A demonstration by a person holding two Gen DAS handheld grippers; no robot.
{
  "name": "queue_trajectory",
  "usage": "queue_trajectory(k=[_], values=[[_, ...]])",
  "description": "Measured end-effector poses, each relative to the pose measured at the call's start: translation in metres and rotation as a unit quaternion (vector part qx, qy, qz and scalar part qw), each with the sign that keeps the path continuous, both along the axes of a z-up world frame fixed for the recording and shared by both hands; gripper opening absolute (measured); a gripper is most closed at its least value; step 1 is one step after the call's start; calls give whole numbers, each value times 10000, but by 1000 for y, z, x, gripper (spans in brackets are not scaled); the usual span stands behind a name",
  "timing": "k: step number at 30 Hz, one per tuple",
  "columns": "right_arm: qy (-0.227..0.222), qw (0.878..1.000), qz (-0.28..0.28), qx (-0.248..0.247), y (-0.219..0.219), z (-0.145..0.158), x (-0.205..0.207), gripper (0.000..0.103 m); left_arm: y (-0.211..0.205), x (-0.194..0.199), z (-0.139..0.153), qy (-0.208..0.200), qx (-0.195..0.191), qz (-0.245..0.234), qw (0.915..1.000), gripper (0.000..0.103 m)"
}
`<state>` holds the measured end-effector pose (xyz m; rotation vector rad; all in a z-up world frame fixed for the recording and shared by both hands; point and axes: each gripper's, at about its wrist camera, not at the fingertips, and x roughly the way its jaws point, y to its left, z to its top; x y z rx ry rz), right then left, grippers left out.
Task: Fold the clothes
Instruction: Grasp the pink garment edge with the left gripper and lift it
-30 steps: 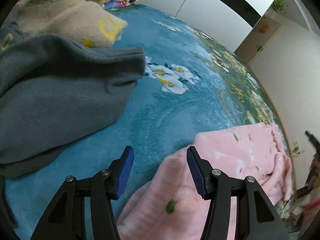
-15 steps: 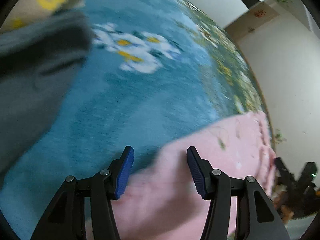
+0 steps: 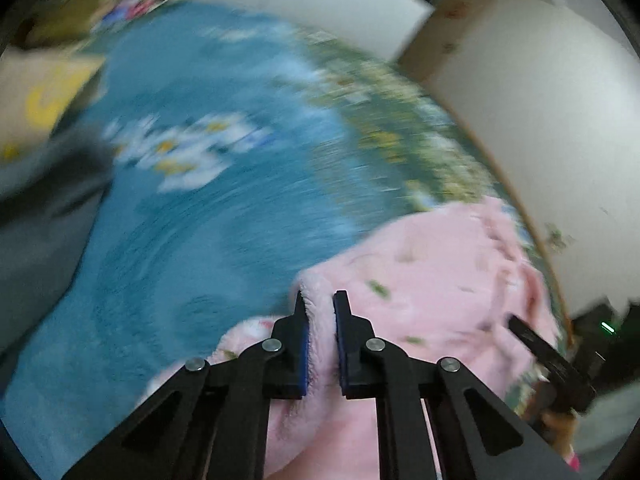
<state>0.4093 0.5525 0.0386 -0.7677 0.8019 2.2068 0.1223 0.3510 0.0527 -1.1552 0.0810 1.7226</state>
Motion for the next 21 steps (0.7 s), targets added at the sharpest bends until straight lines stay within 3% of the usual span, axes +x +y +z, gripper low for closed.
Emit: queue_trajectory(k=[2, 5, 8, 13, 17, 19, 21], values=[[201, 9996, -201, -40, 4, -3, 14, 85, 1, 26, 22, 168, 353, -425, 9983, 8], [411, 9980, -472, -80, 7, -7, 31, 85, 11, 72, 34, 378, 485, -1125, 9917, 6], [550, 9961, -653, -204, 10, -17, 46, 85, 26, 108, 15, 343, 250, -1567, 9867, 6], [840, 9928, -748, -415, 14, -35, 67, 85, 45, 123, -30, -9, -318, -1599, 9866, 6], [870, 9941, -602, -221, 10, -35, 67, 86, 34, 128, -16, 70, -238, -1641, 9861, 7], [890, 9943, -567, -168, 10, -37, 67, 86, 28, 126, -2, 29, -108, -1687, 9856, 12], [927, 9941, -546, -120, 9, -39, 67, 86, 14, 119, 13, 30, 134, -1666, 9859, 32]])
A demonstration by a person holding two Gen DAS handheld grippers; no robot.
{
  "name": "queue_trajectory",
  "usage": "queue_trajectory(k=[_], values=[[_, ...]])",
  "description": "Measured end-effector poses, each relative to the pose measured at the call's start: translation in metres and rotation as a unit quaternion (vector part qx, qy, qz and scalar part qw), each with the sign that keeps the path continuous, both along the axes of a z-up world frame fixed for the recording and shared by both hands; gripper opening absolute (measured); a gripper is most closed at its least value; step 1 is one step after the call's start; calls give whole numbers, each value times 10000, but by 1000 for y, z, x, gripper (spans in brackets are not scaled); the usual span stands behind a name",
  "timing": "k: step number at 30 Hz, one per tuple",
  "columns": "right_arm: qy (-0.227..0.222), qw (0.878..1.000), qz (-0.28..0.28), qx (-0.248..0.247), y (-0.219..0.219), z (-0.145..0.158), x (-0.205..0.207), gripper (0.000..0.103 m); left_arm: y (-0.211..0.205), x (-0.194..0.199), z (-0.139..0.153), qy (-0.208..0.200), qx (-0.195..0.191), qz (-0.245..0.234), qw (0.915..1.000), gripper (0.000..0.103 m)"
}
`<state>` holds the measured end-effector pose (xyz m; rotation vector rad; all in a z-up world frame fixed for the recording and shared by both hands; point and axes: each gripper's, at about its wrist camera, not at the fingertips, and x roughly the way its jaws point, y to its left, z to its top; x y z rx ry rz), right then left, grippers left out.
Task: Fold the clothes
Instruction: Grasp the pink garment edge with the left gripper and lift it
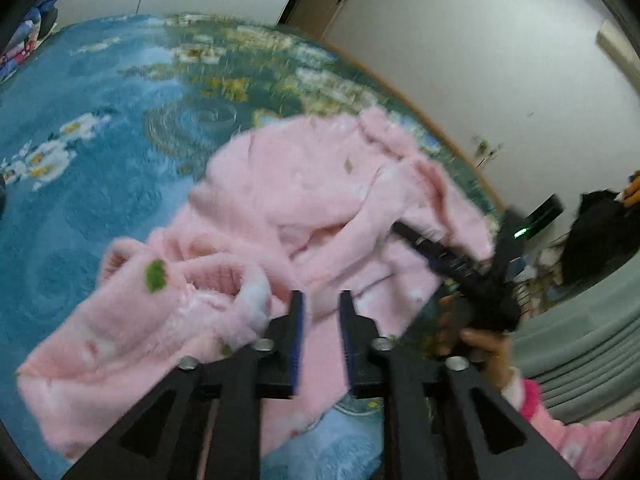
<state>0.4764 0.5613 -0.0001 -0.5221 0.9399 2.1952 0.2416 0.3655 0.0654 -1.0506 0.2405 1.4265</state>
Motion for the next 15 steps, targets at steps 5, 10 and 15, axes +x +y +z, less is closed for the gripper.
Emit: queue_trajectory(k=[5, 10, 15], values=[[38, 10000, 15, 21, 0, -1, 2, 86, -27, -54, 19, 264, 208, 1027, 9941, 52], [18, 10000, 21, 50, -2, -1, 2, 87, -20, -114, -9, -105, -476, 1967, 9793, 52], [50, 10000, 22, 38, -2, -1, 3, 87, -13, -107, -30, -463, -545, 1730, 9823, 52]])
